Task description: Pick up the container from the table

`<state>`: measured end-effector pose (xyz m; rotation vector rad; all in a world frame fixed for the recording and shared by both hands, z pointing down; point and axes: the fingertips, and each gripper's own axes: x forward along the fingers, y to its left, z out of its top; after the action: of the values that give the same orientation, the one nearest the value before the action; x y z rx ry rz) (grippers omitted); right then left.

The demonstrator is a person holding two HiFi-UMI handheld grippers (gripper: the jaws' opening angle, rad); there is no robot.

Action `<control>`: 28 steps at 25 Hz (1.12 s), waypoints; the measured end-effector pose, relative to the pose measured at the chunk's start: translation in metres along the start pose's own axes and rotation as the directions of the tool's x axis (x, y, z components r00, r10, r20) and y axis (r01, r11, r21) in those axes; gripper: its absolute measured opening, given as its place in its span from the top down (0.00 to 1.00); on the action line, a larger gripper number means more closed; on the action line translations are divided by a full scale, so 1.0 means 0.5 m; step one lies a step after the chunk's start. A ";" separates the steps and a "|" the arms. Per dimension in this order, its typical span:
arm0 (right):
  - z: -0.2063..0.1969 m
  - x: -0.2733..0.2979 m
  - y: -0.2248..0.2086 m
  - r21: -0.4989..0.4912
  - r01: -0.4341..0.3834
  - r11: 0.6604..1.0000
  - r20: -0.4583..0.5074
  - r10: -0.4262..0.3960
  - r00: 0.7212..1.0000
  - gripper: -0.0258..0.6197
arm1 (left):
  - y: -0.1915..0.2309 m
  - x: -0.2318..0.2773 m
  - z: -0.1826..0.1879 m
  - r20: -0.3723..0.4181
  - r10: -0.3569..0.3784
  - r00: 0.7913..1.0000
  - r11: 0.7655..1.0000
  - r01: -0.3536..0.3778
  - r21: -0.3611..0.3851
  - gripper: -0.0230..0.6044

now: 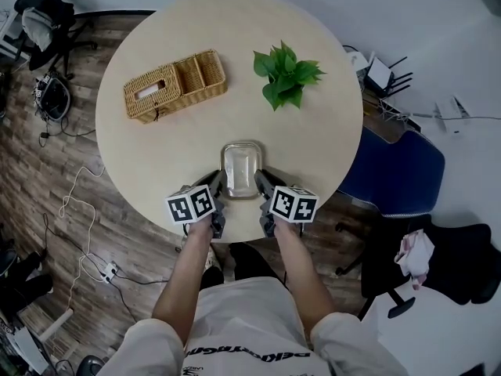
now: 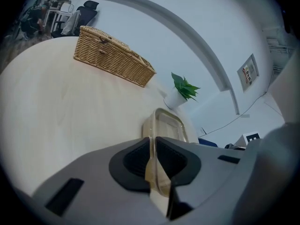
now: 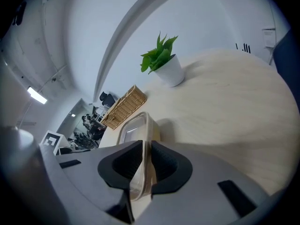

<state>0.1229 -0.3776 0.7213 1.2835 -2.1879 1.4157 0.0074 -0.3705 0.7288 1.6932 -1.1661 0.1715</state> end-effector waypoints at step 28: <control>0.016 -0.271 0.308 -0.213 -0.011 0.977 0.229 0.061 0.971 0.82 | -0.181 -0.362 0.056 0.185 -0.108 0.977 0.975 0.068 0.209 0.88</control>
<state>0.0859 -0.2881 0.5404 1.3995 -2.4480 1.0528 -0.0294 -0.2819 0.5483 1.9736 -1.2474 0.0706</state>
